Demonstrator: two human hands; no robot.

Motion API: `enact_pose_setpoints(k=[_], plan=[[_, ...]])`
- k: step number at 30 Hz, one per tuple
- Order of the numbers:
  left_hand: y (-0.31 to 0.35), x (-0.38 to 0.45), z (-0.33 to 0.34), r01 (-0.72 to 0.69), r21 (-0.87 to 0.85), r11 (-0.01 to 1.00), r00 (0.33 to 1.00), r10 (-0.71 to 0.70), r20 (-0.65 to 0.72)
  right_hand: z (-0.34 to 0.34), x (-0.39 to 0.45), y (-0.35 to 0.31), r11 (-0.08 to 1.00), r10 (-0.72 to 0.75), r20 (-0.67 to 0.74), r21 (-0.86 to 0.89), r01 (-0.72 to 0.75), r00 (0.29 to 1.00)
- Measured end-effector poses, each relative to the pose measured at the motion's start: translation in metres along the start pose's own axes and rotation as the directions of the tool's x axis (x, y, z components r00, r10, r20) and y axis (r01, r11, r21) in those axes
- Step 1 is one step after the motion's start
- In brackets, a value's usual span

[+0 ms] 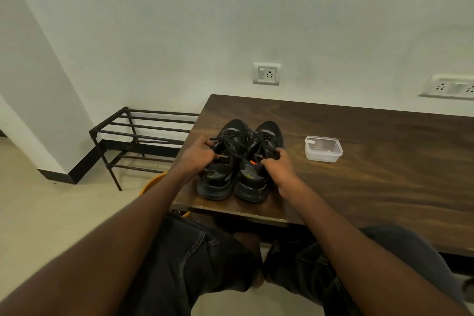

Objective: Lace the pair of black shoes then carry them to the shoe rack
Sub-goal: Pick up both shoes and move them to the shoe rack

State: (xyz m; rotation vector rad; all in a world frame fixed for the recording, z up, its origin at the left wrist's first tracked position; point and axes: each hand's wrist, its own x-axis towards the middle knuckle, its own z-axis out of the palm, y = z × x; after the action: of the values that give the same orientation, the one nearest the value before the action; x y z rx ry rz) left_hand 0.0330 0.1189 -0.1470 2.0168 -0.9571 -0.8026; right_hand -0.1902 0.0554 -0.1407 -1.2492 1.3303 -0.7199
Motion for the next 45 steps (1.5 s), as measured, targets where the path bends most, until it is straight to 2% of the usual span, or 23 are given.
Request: enact_pose_setpoints(k=[2, 4, 8, 13, 16, 22, 26, 31, 36, 42, 45], plan=[[-0.001, -0.006, 0.006, 0.041, 0.004, 0.999, 0.992, -0.04, -0.12, 0.0, 0.0, 0.001, 1.0, 0.019, -0.026, 0.013, -0.019, 0.999], [0.002, -0.015, 0.008, 0.041, 0.033, 0.999, 0.984, -0.034, -0.173, 0.0, -0.001, 0.0, 1.0, 0.011, -0.038, -0.017, -0.012, 0.999], [0.006, -0.023, 0.009, 0.072, 0.125, 0.99, 0.977, -0.045, -0.209, 0.002, -0.001, 0.001, 0.999, 0.011, -0.035, -0.037, -0.012, 0.999], [0.01, -0.026, 0.011, 0.098, 0.182, 0.978, 0.966, -0.05, -0.253, 0.006, 0.0, 0.005, 0.999, -0.012, -0.029, 0.049, 0.014, 1.0], [0.009, -0.026, 0.011, 0.087, 0.226, 0.97, 0.965, -0.025, -0.262, 0.006, 0.003, 0.005, 0.999, -0.024, -0.019, 0.043, 0.025, 1.0], [0.009, -0.03, 0.012, 0.082, 0.201, 0.976, 0.965, -0.027, -0.26, 0.01, 0.01, 0.01, 0.999, -0.033, -0.033, 0.027, 0.034, 0.999], [0.009, -0.034, 0.012, 0.057, 0.158, 0.986, 0.963, -0.012, -0.27, 0.008, 0.006, 0.009, 0.996, -0.037, -0.03, 0.074, 0.04, 0.999], [0.002, -0.031, 0.01, 0.044, 0.084, 0.996, 0.942, -0.013, -0.335, 0.014, 0.018, 0.017, 0.994, -0.046, -0.085, 0.091, 0.054, 0.995], [0.0, 0.001, -0.028, 0.02, -0.015, 1.0, 0.916, -0.024, -0.402, 0.062, 0.052, -0.006, 0.991, -0.115, -0.061, 0.066, 0.119, 0.991], [-0.006, 0.094, -0.138, 0.008, -0.076, 0.997, 0.875, -0.044, -0.482, 0.18, 0.115, -0.085, 0.976, -0.198, 0.005, 0.09, 0.197, 0.98], [-0.013, 0.144, -0.186, 0.046, -0.095, 0.994, 0.863, -0.087, -0.497, 0.241, 0.149, -0.116, 0.983, -0.163, 0.062, 0.1, 0.157, 0.985]])
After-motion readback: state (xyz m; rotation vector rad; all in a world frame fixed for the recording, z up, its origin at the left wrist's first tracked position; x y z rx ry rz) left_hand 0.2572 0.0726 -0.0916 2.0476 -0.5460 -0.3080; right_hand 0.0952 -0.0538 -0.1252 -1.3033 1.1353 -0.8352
